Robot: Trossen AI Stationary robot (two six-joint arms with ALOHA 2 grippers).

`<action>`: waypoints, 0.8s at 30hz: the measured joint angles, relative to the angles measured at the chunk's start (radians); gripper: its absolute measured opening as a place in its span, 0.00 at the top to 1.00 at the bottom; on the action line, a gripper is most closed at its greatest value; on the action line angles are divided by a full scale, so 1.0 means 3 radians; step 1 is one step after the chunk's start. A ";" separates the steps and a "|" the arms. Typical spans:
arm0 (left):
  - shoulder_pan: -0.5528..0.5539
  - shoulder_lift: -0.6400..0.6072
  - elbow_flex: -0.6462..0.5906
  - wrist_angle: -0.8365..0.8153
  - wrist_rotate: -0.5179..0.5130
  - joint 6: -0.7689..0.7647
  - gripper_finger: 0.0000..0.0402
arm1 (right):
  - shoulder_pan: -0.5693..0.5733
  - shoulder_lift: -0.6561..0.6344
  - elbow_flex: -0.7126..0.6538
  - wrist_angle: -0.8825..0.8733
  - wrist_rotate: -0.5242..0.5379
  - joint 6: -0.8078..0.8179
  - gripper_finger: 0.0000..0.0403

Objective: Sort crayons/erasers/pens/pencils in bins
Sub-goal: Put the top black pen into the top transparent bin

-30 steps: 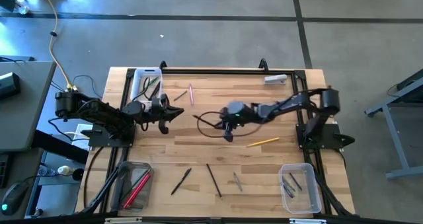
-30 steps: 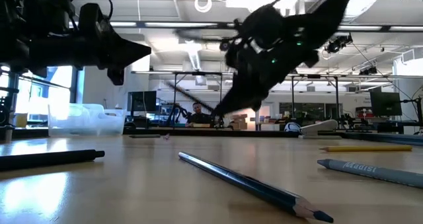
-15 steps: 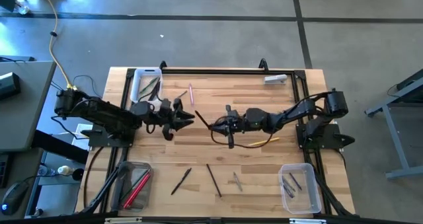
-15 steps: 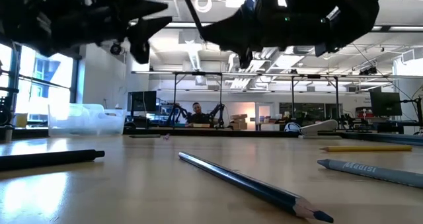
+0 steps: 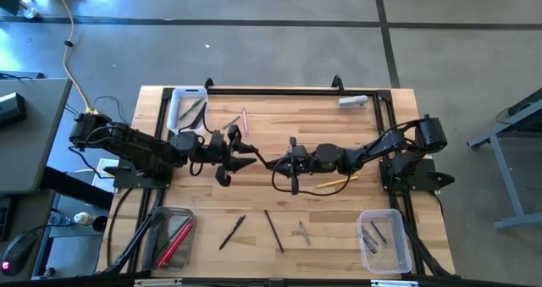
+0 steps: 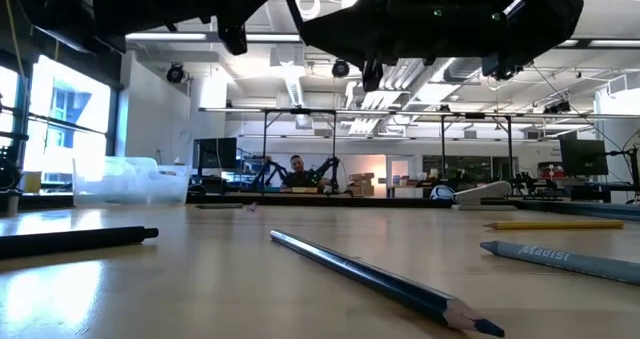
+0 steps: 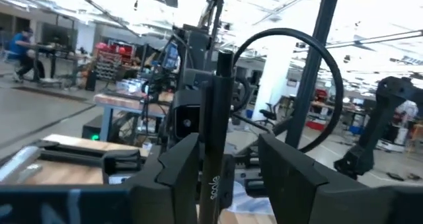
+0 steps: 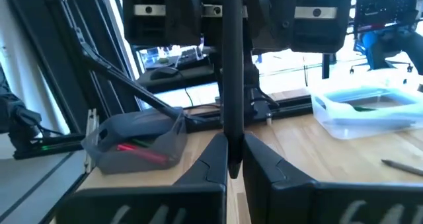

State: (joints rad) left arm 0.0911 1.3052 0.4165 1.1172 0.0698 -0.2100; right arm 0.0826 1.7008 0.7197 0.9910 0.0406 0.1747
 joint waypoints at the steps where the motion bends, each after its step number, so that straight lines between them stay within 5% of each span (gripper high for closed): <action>1: -0.0017 0.0000 0.0010 -0.0001 -0.0033 0.0014 0.66 | 0.0000 0.0000 0.0000 0.0010 0.0000 -0.0001 0.99; 14: -0.0032 0.0001 0.0099 -0.0003 -0.0160 0.0240 0.92 | -0.0003 0.0000 0.0003 0.0015 -0.0104 0.0004 0.98; 24: 0.0067 -0.0137 0.0108 -0.0011 -0.0191 0.0310 0.97 | 0.0041 0.0003 0.0003 -0.0132 -0.0060 -0.0059 0.70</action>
State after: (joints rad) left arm 0.1111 1.2643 0.4488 1.1140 0.0125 -0.1171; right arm 0.0950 1.7016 0.7204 0.9514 0.0226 0.1570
